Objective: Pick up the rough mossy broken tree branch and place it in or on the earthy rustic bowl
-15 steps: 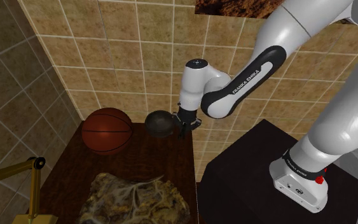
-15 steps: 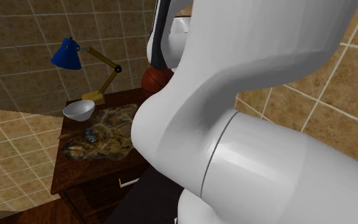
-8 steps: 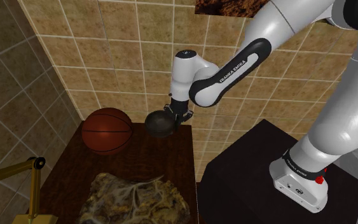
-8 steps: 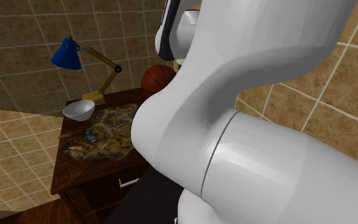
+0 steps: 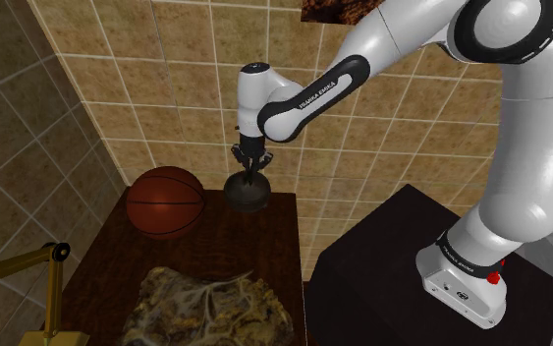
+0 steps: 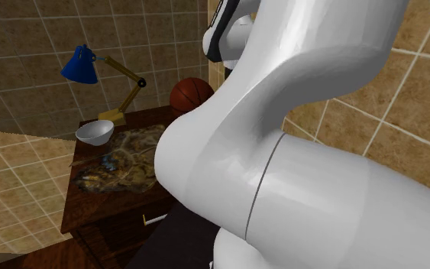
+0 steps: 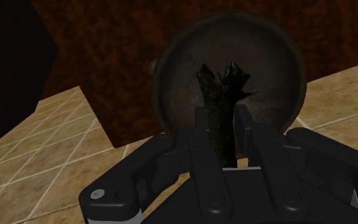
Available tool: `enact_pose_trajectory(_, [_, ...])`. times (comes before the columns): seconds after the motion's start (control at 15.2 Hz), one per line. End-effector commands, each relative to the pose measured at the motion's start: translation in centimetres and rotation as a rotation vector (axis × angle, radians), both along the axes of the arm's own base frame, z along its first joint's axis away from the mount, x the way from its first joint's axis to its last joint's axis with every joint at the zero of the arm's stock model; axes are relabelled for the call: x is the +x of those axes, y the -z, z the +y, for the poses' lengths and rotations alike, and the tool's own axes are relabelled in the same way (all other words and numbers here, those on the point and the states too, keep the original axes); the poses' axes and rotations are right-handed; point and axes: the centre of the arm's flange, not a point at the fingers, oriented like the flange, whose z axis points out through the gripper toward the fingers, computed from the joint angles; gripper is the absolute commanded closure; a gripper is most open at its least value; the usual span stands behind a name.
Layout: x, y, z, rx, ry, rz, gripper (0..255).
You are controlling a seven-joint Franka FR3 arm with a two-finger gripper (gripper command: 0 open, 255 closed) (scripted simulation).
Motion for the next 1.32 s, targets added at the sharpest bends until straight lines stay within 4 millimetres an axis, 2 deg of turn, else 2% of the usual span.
enact_pose_trajectory(0.0, [3.1,-0.2,0.2,-0.001,0.001,0.000,255])
enact_pose_trajectory(0.92, [3.1,7.2,0.2,-0.001,0.001,0.000,255])
enact_pose_trajectory(1.25, [3.1,7.2,0.2,-0.001,0.001,0.000,255])
